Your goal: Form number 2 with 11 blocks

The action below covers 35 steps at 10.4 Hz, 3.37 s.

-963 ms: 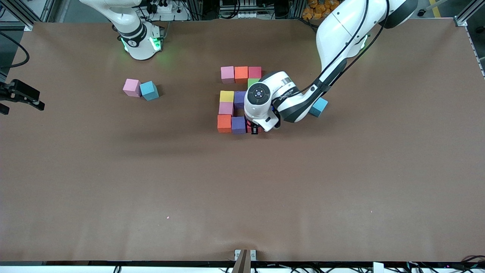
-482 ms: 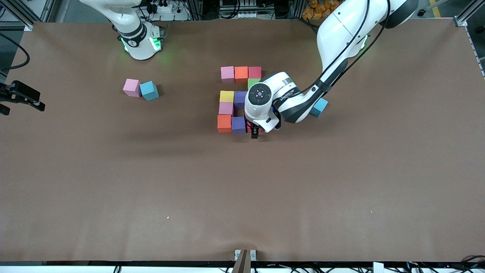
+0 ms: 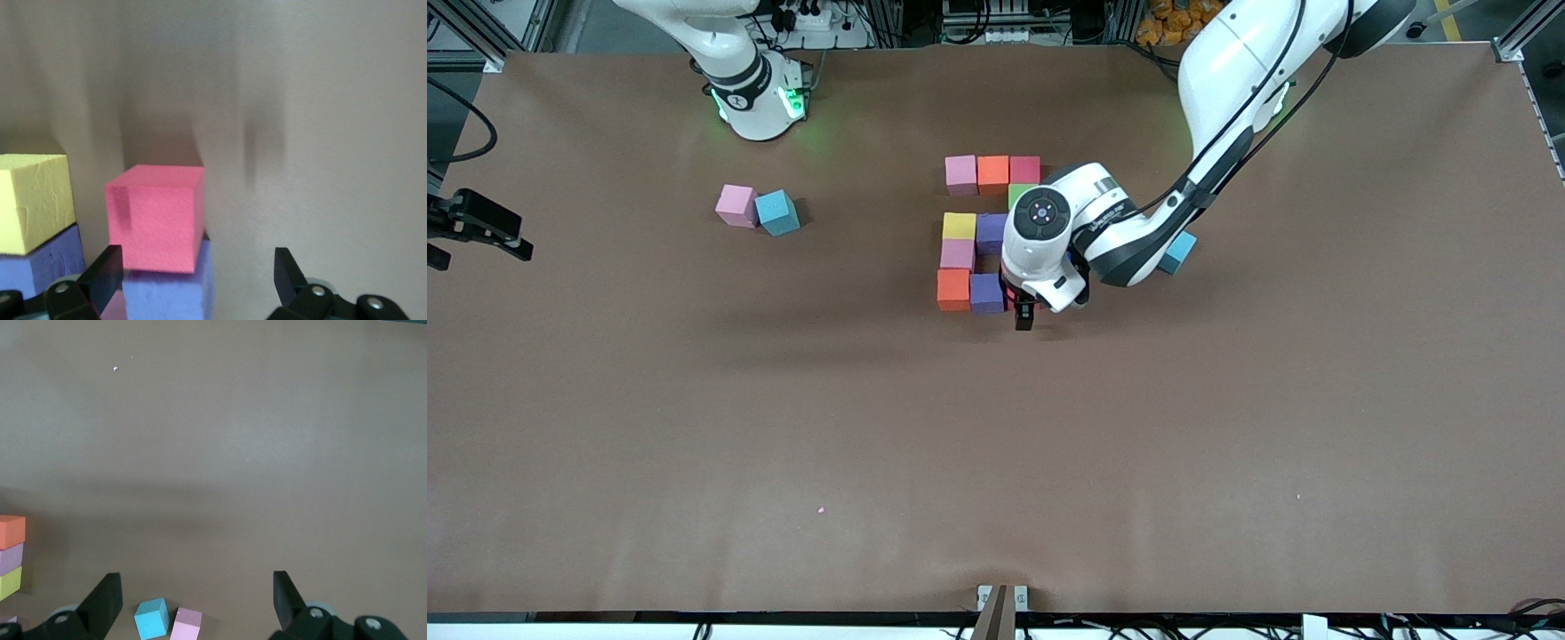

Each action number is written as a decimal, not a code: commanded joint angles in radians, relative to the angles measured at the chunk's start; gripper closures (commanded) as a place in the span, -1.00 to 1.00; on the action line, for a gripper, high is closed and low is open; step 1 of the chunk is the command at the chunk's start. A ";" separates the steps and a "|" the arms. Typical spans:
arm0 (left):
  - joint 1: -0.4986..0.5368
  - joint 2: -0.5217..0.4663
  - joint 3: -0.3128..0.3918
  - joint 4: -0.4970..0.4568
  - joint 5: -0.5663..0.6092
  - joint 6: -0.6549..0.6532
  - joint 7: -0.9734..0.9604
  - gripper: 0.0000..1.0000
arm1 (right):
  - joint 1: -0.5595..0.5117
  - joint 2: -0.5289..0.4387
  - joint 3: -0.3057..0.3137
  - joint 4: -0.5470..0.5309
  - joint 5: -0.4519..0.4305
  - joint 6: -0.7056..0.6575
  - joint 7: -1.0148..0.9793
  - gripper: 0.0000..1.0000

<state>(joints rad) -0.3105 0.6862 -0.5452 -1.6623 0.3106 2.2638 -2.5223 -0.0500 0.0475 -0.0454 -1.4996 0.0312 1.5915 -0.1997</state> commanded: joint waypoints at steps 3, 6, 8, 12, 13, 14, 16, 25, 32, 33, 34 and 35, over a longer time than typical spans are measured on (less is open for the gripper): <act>0.149 -0.082 -0.092 0.004 -0.022 -0.079 0.135 -1.00 | 0.001 0.005 0.004 0.015 -0.013 -0.007 -0.001 -1.00; 0.237 -0.103 -0.136 0.073 -0.012 -0.183 0.323 -1.00 | 0.001 0.003 0.006 0.015 -0.011 -0.010 0.000 -1.00; 0.296 -0.123 -0.134 0.102 -0.004 -0.216 0.469 -1.00 | 0.002 0.005 0.007 0.013 -0.008 -0.007 0.000 -1.00; 0.398 -0.139 -0.127 0.173 0.005 -0.331 0.837 -1.00 | 0.009 0.005 0.006 0.013 -0.008 -0.010 0.000 -1.00; 0.419 -0.139 -0.124 0.173 0.040 -0.334 0.890 -1.00 | 0.007 0.005 0.006 0.013 -0.010 -0.008 0.002 -1.00; 0.448 -0.142 -0.125 0.173 0.070 -0.342 0.931 -1.00 | 0.007 0.005 0.006 0.013 -0.010 -0.005 0.000 -1.00; 0.501 -0.164 -0.125 0.180 0.071 -0.375 1.080 -1.00 | 0.006 0.005 0.006 0.013 -0.010 -0.005 0.002 -1.00; 0.607 -0.303 -0.094 0.193 0.082 -0.466 1.710 -1.00 | -0.001 0.006 0.004 0.013 -0.014 -0.004 0.000 -1.00; 0.485 -0.479 0.213 0.187 -0.186 -0.532 2.314 -1.00 | -0.002 0.006 0.001 0.012 -0.014 -0.004 0.000 -1.00; 0.475 -0.511 0.249 0.185 -0.191 -0.559 2.412 -1.00 | -0.002 0.005 0.001 0.012 -0.014 -0.004 0.000 -1.00; 0.452 -0.543 0.293 0.180 -0.191 -0.599 2.436 -1.00 | -0.002 0.005 0.001 0.013 -0.014 -0.005 0.000 -1.00; 0.441 -0.571 0.315 0.179 -0.191 -0.631 2.436 -1.00 | -0.001 0.005 0.001 0.013 -0.014 -0.005 0.000 -1.00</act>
<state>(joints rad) 0.1650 0.1769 -0.2744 -1.4547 0.1413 1.6723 -0.1129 -0.0468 0.0500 -0.0479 -1.4995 0.0279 1.5935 -0.1997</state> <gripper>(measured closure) 0.000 0.000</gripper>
